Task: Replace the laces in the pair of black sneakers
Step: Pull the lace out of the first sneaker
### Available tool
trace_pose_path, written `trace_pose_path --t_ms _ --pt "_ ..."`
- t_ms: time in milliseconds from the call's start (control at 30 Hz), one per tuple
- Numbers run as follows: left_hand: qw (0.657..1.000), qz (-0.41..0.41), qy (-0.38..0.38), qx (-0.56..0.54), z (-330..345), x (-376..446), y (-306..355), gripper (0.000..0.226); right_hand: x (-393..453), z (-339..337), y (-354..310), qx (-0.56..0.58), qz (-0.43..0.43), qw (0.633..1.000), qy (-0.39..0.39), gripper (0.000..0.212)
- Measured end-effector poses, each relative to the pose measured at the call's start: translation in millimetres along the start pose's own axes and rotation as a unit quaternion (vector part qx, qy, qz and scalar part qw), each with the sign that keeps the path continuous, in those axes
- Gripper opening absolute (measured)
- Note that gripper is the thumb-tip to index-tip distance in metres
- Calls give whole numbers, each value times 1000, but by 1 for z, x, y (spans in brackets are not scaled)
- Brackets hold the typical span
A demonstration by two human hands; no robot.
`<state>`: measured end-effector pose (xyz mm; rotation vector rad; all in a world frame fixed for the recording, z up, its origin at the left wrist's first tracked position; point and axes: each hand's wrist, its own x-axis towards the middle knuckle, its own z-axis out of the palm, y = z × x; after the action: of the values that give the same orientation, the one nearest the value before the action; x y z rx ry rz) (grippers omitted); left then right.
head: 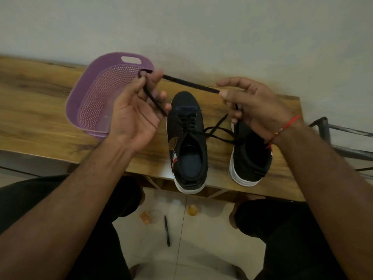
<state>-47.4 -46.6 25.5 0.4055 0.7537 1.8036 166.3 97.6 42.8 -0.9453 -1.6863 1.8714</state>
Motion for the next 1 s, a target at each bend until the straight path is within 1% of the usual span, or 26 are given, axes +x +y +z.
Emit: trace_pose_path --t_ms 67,133,167,200,233,267,300,333,367,400,433,500,533,600,667,700,767,867,933,1000 --pt "998 56 16 -31 -3 2 5 18 -1 -3 -7 123 -21 992 -3 32" --pt "993 100 45 -34 -3 3 7 15 -2 -10 -14 227 -60 972 -3 34" --pt "991 118 65 -21 -2 3 7 16 -2 -14 -15 252 -76 965 1 36" --pt "987 134 84 4 -1 4 6 17 -2 -16 -16 249 -86 965 8 38" --pt "983 145 103 40 -1 4 5 20 -1 -17 -14 221 -89 971 21 40" --pt "978 148 121 84 1 4 3 25 0 -14 -12 161 -89 982 41 40" --pt "973 141 130 127 2 4 1 34 2 -11 -7 70 -88 991 66 38" --pt "970 124 134 163 3 4 -2 43 3 -6 -2 -40 -90 992 84 34" --pt "966 102 135 196 3 4 -5 50 4 -2 3 -148 -95 981 81 29" --pt "959 78 132 238 3 2 -8 52 3 3 8 -241 -95 964 56 23" --pt "946 57 127 294 1 1 -11 49 3 8 12 -318 -89 944 18 18" --pt "900 21 103 424 -2 -1 -18 34 1 18 21 -423 -71 901 -55 16" --pt "873 2 84 480 -3 -2 -21 38 0 23 26 -447 -68 888 -81 18" --pt "824 -53 36 564 -8 -2 -26 63 -1 29 33 -456 -69 881 -103 23" --pt "789 -99 -12 607 -17 -1 -31 87 -1 30 35 -451 -70 884 -104 21" --pt "777 -111 -32 619 -21 0 -33 94 0 28 35 -454 -71 882 -103 18" --pt "768 -115 -50 628 -24 1 -34 98 1 25 33 -465 -75 876 -103 13" --pt "771 -112 -61 625 -20 2 -31 92 1 20 26 -462 -64 877 -113 9" --pt "772 -120 -66 621 -19 2 -29 90 1 18 23 -449 -61 885 -109 8" --pt "776 -128 -60 615 -20 3 -29 92 0 17 21 -422 -59 900 -99 6"
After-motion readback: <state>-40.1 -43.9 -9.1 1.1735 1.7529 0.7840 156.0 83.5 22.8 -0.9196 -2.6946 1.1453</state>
